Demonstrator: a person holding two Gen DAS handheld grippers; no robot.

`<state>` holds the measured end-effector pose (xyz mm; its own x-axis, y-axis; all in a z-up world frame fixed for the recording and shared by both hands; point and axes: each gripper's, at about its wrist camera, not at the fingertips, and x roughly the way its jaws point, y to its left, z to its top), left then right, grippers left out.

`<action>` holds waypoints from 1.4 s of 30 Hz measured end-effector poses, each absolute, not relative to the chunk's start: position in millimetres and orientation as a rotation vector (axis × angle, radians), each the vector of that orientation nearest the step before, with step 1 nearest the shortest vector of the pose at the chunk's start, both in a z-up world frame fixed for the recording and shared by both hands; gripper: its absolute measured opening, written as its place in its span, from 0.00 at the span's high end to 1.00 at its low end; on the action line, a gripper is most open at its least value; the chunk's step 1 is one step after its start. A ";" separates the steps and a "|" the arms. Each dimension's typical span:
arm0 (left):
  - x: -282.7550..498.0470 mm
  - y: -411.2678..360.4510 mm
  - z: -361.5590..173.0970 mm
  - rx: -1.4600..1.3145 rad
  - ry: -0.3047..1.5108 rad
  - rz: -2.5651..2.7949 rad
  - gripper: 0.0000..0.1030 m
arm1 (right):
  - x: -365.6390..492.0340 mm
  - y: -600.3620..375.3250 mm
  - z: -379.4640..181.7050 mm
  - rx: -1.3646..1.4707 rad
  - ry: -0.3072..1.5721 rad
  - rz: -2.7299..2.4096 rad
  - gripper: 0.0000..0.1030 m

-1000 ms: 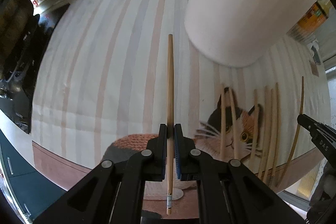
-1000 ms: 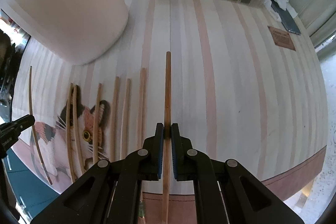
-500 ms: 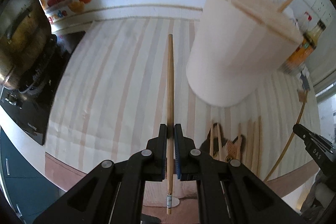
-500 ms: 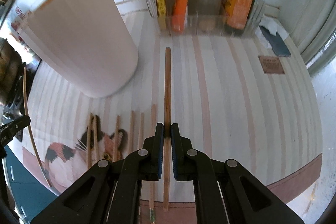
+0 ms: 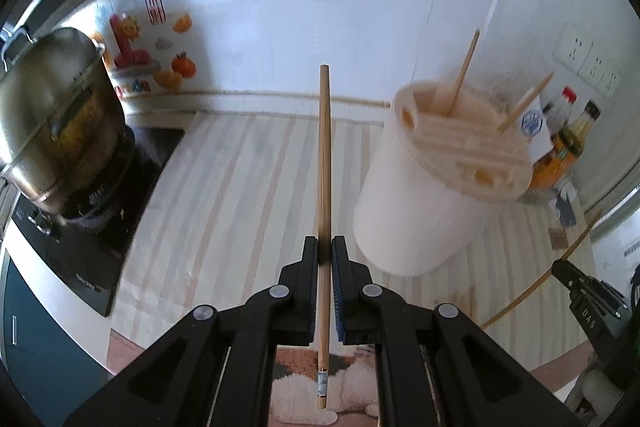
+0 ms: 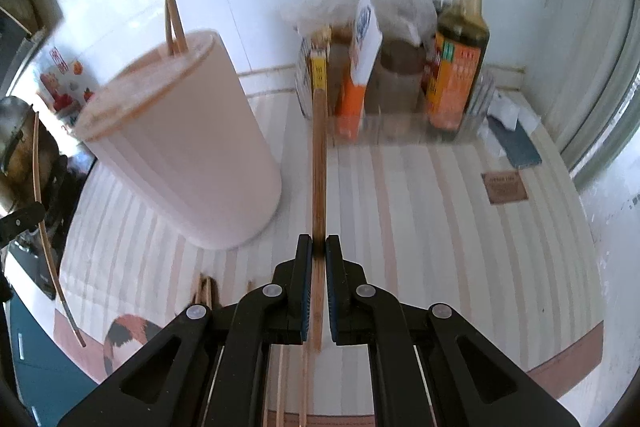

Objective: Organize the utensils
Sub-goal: 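Lift both held chopsticks and carry them above the cream holder, then lower the left chopstick into the holder while the right tool inserts and releases its own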

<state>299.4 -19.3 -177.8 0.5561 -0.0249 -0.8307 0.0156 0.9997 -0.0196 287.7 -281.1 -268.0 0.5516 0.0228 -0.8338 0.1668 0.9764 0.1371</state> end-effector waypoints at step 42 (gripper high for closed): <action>396.2 -42.5 -26.4 -0.407 0.597 -0.188 0.96 | 337.2 -276.3 -44.7 0.336 0.514 0.002 0.94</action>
